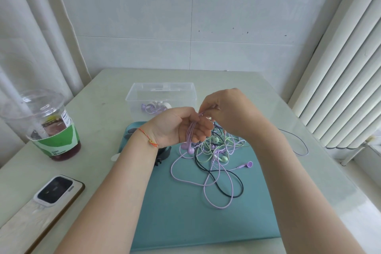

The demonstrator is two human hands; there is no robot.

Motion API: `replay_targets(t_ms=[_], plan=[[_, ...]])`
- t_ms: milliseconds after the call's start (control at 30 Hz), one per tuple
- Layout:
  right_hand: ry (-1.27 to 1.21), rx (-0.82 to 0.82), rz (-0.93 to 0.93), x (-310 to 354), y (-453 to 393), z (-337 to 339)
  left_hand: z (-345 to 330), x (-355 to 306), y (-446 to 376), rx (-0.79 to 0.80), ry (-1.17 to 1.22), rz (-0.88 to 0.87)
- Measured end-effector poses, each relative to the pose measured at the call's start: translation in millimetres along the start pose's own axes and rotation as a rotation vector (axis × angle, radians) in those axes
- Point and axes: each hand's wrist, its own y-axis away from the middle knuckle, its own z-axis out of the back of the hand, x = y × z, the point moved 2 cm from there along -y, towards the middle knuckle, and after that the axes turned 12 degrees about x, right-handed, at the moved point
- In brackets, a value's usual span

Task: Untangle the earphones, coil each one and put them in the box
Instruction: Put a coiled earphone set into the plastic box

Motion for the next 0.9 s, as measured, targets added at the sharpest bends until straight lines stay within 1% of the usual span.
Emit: replay_targets(t_ms=[100,167,233,333,400,467,533,600,633,667,733,800,900], plan=[[0.033,0.022,0.006,0.9,-0.4,-0.5,-0.6,1.9,-0.8,0.014,0.014,0.024],[-0.059,0.003,0.024,-1.2,0.7,0.7,0.1,1.3,0.2,0.053,0.071,0.01],[-0.247,-0.014,0.053,-6.8,1.0,1.5,0.5,-1.2,1.1,0.097,0.17,-0.035],[-0.58,-0.002,0.078,-15.6,0.1,0.5,-0.8,-7.5,2.6,0.152,0.274,-0.157],[-0.772,0.006,0.106,-18.6,-0.9,-1.8,-2.4,-10.5,2.5,0.231,0.322,-0.245],[-0.895,-0.011,0.118,-18.9,-1.7,-4.8,-4.0,-12.2,1.7,0.329,0.385,-0.308],[-0.893,-0.03,0.098,-18.6,-4.6,-9.8,-3.7,-13.7,-0.3,0.389,0.454,-0.364],[-0.817,-0.012,0.045,-17.1,-8.2,-17.0,-4.0,-16.2,-2.7,0.408,0.538,-0.424],[-0.773,0.014,0.016,-16.2,-9.8,-21.2,-4.0,-17.2,-4.4,0.382,0.589,-0.45],[-0.736,0.048,-0.006,-14.1,-10.3,-25.1,-4.1,-18.1,-5.8,0.324,0.634,-0.478],[-0.673,0.121,-0.028,-9.3,-11.0,-31.7,-0.5,-17.6,-6.7,0.138,0.688,-0.546],[-0.629,0.192,-0.049,-4.9,-10.2,-36.2,3.6,-16.9,-5.0,-0.012,0.691,-0.6],[-0.58,0.254,-0.081,-2.7,-9.1,-39.0,7.4,-18.7,-1.1,-0.143,0.638,-0.677]])
